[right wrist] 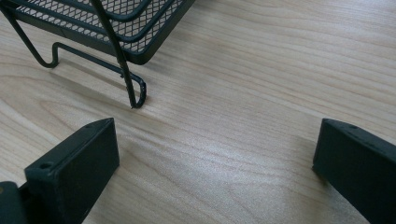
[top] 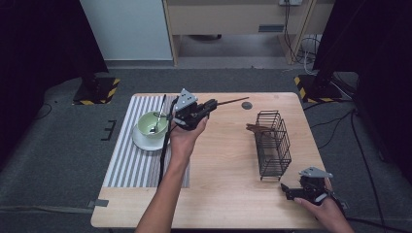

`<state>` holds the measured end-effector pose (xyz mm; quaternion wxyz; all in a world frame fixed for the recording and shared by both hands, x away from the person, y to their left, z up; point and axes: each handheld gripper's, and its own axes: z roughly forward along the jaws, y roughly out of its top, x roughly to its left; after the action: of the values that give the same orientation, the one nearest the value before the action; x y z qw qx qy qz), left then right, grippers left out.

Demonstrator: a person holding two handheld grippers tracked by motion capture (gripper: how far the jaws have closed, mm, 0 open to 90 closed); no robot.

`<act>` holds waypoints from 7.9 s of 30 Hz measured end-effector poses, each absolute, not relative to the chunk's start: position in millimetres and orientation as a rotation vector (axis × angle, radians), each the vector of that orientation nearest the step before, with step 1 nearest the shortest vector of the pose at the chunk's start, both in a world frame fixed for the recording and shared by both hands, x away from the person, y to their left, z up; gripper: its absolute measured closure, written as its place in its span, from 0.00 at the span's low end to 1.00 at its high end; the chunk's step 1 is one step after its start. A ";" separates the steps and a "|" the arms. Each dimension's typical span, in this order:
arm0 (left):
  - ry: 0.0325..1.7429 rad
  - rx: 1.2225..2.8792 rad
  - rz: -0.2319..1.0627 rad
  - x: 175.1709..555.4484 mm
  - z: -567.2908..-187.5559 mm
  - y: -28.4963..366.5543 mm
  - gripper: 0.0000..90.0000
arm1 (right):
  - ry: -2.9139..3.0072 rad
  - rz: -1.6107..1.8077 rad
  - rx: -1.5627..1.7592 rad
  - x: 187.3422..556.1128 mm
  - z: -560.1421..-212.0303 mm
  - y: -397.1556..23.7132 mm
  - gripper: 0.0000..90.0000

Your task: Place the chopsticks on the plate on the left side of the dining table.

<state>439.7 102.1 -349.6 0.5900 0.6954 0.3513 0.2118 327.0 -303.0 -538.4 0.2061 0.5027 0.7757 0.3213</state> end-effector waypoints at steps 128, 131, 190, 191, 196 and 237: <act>1.216 1.425 0.484 387.1 -473.5 223.7 0.94 | 2.156 0.893 1.408 326.8 -538.4 -302.5 0.00; 1.224 1.421 0.485 386.4 -474.8 225.6 0.93 | 2.156 0.893 1.408 326.8 -538.4 -302.5 0.00; 1.343 1.356 0.500 358.6 -490.2 283.3 0.93 | 2.155 0.891 1.408 326.6 -538.4 -302.5 0.00; 1.344 1.358 0.490 358.7 -492.0 283.8 0.93 | 2.155 0.891 1.408 326.6 -538.4 -302.5 0.00; 1.347 1.363 0.462 359.5 -496.2 285.0 0.93 | 2.153 0.893 1.411 326.2 -538.4 -302.2 0.00; 1.399 1.445 0.249 370.0 -524.4 297.7 0.93 | 2.154 0.894 1.411 326.1 -538.3 -302.2 0.00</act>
<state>370.0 297.7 -524.4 0.5290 0.6052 0.5856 0.1044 326.1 -302.2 -538.3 0.2063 0.5065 0.7733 0.3209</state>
